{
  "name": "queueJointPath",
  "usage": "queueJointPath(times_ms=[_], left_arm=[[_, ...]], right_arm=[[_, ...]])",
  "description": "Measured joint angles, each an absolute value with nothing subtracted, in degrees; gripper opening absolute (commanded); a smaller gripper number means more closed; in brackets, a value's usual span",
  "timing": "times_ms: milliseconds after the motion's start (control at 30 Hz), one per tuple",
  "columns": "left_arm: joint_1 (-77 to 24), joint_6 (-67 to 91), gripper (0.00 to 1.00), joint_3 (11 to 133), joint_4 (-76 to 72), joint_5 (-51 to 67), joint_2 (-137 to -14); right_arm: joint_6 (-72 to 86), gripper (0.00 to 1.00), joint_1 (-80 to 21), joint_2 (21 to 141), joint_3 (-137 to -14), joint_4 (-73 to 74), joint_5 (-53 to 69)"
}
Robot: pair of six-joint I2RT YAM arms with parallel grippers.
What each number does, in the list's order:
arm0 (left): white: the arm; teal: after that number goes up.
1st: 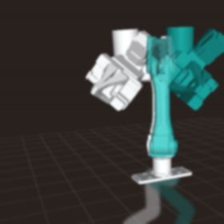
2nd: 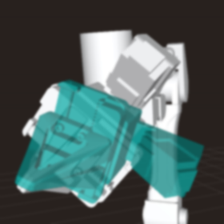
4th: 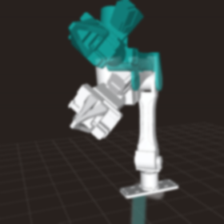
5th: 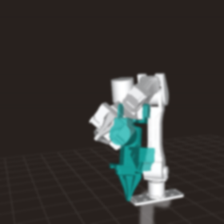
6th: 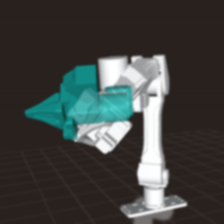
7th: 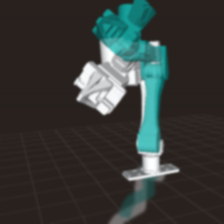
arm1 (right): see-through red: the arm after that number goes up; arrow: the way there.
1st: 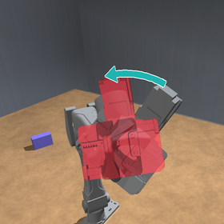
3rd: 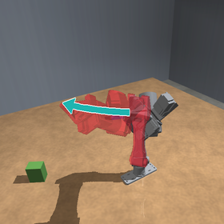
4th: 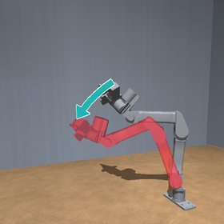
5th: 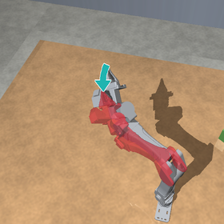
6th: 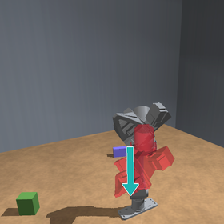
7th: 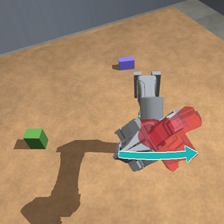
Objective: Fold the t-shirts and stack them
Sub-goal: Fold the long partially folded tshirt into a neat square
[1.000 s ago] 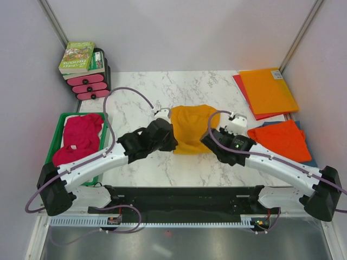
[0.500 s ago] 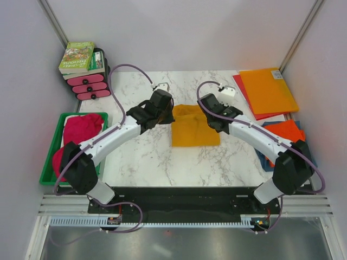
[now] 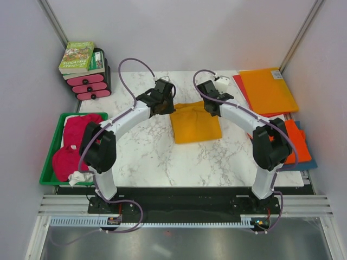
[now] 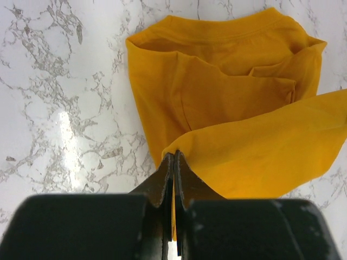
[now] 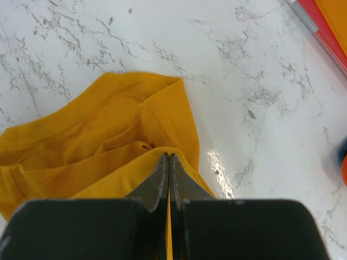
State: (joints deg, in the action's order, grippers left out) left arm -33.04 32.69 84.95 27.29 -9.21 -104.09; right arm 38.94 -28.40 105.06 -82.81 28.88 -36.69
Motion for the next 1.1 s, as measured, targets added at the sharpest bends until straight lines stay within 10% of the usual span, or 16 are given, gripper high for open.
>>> queueJointPath(times_ms=[567, 767, 900, 1033, 1100], left_arm=[[-27.42, 32.12, 0.02, 97.78, 26.92, -6.74, -115.87], [-26.28, 31.51, 0.58, 99.79, 27.14, -5.50, -121.45], [-26.04, 31.64, 0.62, 99.90, 27.75, -6.42, -121.67], [-26.06, 31.68, 0.56, 99.92, 27.73, -6.92, -120.51], [-26.11, 31.86, 0.47, 99.09, 27.24, -6.50, -119.33]], right_arm=[[35.35, 0.00, -24.47, 121.43, -100.55, 25.12, -32.80], [34.52, 0.46, -23.40, 126.43, -101.27, 23.38, -31.07], [33.67, 0.63, -23.31, 123.87, -96.05, 19.81, -30.41], [33.12, 0.49, -24.62, 119.04, -93.47, 18.35, -30.02], [33.19, 0.20, -25.87, 115.98, -91.64, 17.02, -29.15]])
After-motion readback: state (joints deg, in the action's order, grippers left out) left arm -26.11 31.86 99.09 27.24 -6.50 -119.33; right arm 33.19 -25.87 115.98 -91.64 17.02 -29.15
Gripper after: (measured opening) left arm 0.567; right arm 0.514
